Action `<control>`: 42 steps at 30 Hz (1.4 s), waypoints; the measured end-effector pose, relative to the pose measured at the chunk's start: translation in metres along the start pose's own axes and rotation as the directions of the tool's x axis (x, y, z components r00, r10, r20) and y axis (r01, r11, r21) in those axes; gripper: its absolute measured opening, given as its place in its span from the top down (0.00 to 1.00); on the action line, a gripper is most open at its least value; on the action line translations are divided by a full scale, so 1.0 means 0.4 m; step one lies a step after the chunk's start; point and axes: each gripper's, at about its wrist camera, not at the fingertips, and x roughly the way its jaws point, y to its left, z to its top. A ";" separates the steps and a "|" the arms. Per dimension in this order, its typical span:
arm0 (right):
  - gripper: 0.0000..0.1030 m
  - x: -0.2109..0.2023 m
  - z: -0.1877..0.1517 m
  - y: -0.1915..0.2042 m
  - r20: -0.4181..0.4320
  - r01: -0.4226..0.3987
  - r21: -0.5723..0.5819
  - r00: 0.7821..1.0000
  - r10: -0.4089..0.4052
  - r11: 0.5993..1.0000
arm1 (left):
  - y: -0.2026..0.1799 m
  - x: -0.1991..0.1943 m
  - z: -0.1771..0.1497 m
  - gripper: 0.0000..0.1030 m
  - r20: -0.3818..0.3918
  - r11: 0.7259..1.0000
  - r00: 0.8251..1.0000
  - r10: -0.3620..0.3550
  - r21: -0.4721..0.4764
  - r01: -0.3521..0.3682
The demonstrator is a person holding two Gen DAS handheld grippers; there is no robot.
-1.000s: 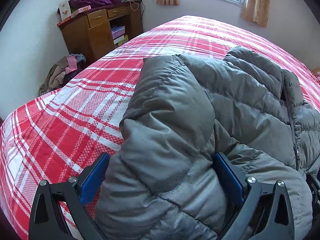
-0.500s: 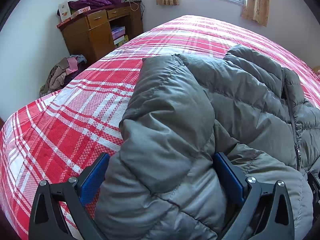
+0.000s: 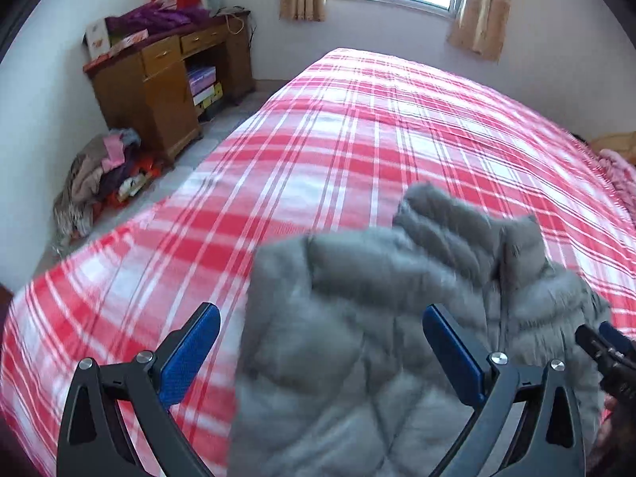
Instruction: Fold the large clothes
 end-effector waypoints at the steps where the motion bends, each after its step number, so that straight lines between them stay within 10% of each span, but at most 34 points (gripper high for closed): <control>1: 0.06 0.013 0.027 -0.007 -0.009 0.001 0.016 1.000 -0.001 1.000 | -0.015 0.016 0.020 0.01 -0.011 1.000 1.000 -0.002 0.002 0.002; 12: 0.06 0.178 0.276 -0.026 -0.036 0.045 0.051 0.998 -0.043 0.998 | -0.166 0.237 0.234 0.01 -0.092 1.000 0.996 -0.014 -0.001 0.014; 21: 0.06 0.330 0.345 -0.028 -0.187 0.068 0.005 0.980 -0.065 0.998 | -0.197 0.336 0.198 0.08 -0.172 0.998 0.984 -0.044 0.046 0.053; 24: 0.36 0.335 0.325 -0.035 -0.222 0.022 -0.015 0.975 -0.025 1.000 | -0.197 0.306 0.173 0.67 -0.226 0.983 0.962 -0.156 0.057 0.173; 25: 0.59 0.327 0.315 -0.037 -0.236 -0.002 -0.021 0.972 -0.003 1.000 | -0.198 0.291 0.168 0.72 -0.224 0.981 0.960 -0.167 0.063 0.185; 28: 0.85 0.273 0.285 -0.033 -0.230 -0.031 -0.069 0.973 0.014 0.997 | -0.187 0.206 0.143 0.83 -0.167 0.972 0.970 -0.178 0.126 0.200; 36: 0.93 0.056 0.175 -0.043 -0.123 -0.041 -0.200 0.992 0.016 0.979 | -0.098 0.006 0.001 0.90 -0.004 0.943 0.986 -0.164 0.292 0.158; 42: 0.95 0.020 0.067 -0.070 -0.078 -0.017 -0.216 0.997 0.000 0.976 | -0.102 0.031 -0.108 0.91 0.055 0.925 0.992 -0.110 0.371 0.082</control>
